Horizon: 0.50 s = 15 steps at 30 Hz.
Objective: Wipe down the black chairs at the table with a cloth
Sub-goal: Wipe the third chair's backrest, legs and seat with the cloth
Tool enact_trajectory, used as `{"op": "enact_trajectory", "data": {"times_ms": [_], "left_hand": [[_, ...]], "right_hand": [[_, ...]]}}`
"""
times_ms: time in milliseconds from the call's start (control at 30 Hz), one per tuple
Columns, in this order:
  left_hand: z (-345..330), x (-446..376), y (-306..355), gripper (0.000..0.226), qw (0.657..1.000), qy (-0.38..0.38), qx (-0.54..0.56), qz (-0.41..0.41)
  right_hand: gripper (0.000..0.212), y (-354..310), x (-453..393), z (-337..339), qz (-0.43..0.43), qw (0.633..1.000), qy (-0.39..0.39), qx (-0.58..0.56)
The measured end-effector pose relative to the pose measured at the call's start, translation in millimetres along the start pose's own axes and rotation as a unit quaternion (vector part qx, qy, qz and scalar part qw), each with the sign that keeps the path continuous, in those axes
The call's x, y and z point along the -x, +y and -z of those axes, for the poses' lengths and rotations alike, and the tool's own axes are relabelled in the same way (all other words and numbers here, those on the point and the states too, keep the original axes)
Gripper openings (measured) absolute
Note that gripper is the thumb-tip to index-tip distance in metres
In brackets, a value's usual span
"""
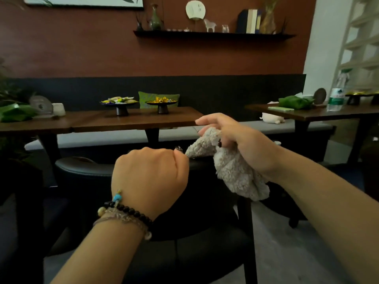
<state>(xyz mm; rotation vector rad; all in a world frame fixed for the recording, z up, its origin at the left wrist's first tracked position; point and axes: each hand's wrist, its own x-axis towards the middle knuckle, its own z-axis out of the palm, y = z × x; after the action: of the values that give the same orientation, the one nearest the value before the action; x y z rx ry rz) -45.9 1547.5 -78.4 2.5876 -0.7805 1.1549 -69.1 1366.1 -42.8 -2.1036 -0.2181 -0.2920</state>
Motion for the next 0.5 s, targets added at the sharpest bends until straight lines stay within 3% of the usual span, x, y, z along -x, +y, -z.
{"op": "enact_trajectory", "data": {"times_ms": [100, 200, 333, 400, 500], "left_hand": [[-3.4, -1.2, 1.5, 0.049, 0.999, 0.030, 0.016, 0.019], [-5.2, -0.1, 0.2, 0.056, 0.999, 0.003, 0.015, 0.031], [3.7, 5.2, 2.8, 0.045, 0.994, -0.058, 0.078, 0.046], [8.2, 10.2, 7.1, 0.035, 0.990, -0.055, 0.119, 0.056], [14.1, 12.1, 21.0, 0.026, 0.971, -0.022, 0.221, 0.083]], "right_hand": [[0.041, 2.0, 10.5, 11.7, 0.031, 0.998, -0.024, -0.040], [0.036, 4.7, 12.5, 22.8, 0.048, 0.998, -0.028, -0.006], [0.034, 11.1, 7.8, 39.7, 0.054, 0.997, 0.016, 0.043], [0.036, 19.2, 5.5, 40.9, 0.060, 0.995, 0.055, 0.059], [0.039, 29.9, 2.4, 31.8, 0.033, 0.999, 0.042, 0.001]]}}
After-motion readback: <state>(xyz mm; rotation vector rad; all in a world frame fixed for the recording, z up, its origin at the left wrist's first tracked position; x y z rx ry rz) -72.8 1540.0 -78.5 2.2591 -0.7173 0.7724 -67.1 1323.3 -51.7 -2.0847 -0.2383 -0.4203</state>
